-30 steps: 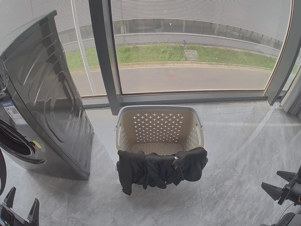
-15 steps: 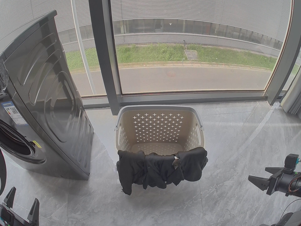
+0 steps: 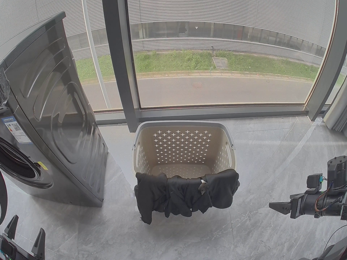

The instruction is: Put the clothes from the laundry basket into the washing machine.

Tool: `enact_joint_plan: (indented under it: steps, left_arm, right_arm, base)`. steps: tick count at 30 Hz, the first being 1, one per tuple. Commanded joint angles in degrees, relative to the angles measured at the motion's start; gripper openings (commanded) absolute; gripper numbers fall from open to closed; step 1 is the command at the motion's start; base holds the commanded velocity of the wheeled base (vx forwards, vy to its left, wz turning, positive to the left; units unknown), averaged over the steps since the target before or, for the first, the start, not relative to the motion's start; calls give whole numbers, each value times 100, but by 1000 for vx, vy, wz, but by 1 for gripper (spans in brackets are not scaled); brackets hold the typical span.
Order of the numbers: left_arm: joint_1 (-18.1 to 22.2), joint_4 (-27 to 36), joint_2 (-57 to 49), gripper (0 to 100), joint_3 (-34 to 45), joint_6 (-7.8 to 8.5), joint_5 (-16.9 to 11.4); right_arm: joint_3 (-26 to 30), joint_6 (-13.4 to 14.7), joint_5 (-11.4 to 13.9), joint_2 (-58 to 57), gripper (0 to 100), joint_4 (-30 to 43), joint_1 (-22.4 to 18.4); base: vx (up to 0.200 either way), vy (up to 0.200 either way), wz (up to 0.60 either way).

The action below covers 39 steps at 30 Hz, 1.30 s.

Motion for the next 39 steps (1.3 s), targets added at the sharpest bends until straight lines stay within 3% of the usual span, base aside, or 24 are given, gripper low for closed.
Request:
enact_joint_plan:
  steps: [1,7,17,28,39]
  left_arm:
    - [1,-1,-84,100,92,-6,4]
    - [1,-1,-84,100,92,-15,4]
    - [1,-1,-84,100,92,-6,4]
    - [1,-1,-84,100,92,-6,4]
    - [1,-1,-84,100,92,-6,4]
  right_arm:
    - [-244,4,68,659,100,-1,34]
    - [-464,21,59,1037,100,-36,78]
    - [-473,48,6,1916,100,-1020,262]
    - [-613,39,-20,2628,100,-1495,377]
    - [-710,39,-20,2927,100,-1574,508]
  base:
    - [0,0,0]
    - [0,0,0]
    - [0,0,0]
    - [0,0,0]
    - [0,0,0]
